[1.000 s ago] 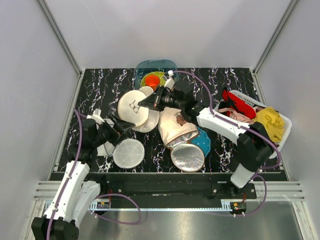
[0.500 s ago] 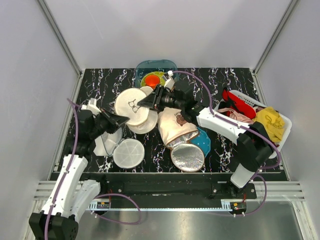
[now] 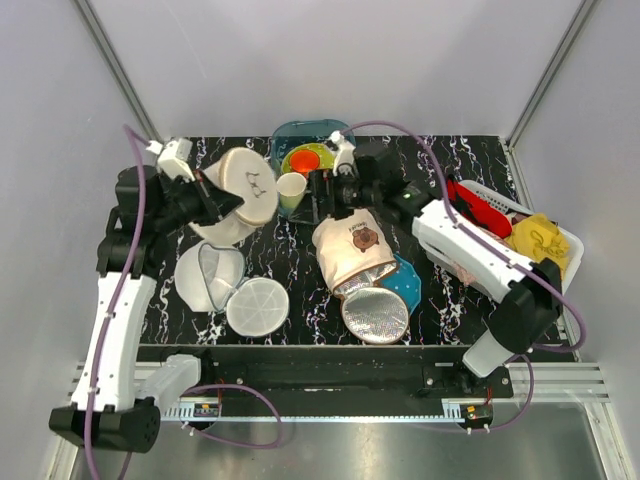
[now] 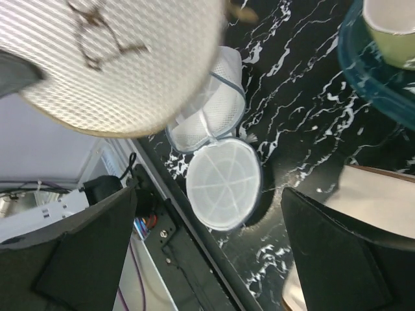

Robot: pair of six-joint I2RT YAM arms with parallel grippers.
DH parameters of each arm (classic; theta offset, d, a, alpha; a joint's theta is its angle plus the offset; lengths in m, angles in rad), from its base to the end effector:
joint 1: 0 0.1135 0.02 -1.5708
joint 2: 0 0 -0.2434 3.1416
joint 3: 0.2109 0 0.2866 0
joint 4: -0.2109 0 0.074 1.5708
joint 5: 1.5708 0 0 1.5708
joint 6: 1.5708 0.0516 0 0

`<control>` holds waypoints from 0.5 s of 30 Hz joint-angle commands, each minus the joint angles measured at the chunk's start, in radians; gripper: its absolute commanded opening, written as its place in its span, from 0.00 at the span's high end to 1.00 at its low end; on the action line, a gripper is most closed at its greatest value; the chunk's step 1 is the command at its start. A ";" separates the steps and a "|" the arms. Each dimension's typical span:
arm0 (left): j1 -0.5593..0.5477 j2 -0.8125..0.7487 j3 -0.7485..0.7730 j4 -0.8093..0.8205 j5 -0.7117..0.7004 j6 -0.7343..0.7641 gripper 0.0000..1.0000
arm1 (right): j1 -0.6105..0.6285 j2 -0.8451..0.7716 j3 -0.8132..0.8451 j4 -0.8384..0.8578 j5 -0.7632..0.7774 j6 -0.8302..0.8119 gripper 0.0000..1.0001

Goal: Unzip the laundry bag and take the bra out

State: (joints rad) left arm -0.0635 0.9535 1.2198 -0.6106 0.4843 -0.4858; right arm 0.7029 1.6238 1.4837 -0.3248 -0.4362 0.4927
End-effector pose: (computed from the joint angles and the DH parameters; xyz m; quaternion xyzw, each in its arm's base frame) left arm 0.2443 -0.0396 0.4032 -0.0314 0.8052 -0.3403 0.4846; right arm 0.3115 0.2925 0.3227 -0.2002 0.8143 0.4408 0.3202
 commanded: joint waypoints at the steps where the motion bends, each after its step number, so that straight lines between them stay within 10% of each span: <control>1: 0.005 0.060 0.024 -0.038 0.311 0.165 1.00 | -0.091 -0.070 0.056 -0.123 -0.087 -0.164 0.00; 5: 0.004 0.077 -0.015 -0.018 0.592 0.228 1.00 | -0.109 -0.077 0.073 -0.123 -0.206 -0.230 0.00; 15: 0.002 0.044 -0.066 0.078 0.652 0.193 1.00 | -0.106 -0.013 0.108 -0.135 -0.443 -0.237 0.01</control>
State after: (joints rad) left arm -0.0650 1.0237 1.1515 -0.6331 1.0431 -0.3126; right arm 0.5884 1.5929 1.5410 -0.4667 -0.7341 0.2676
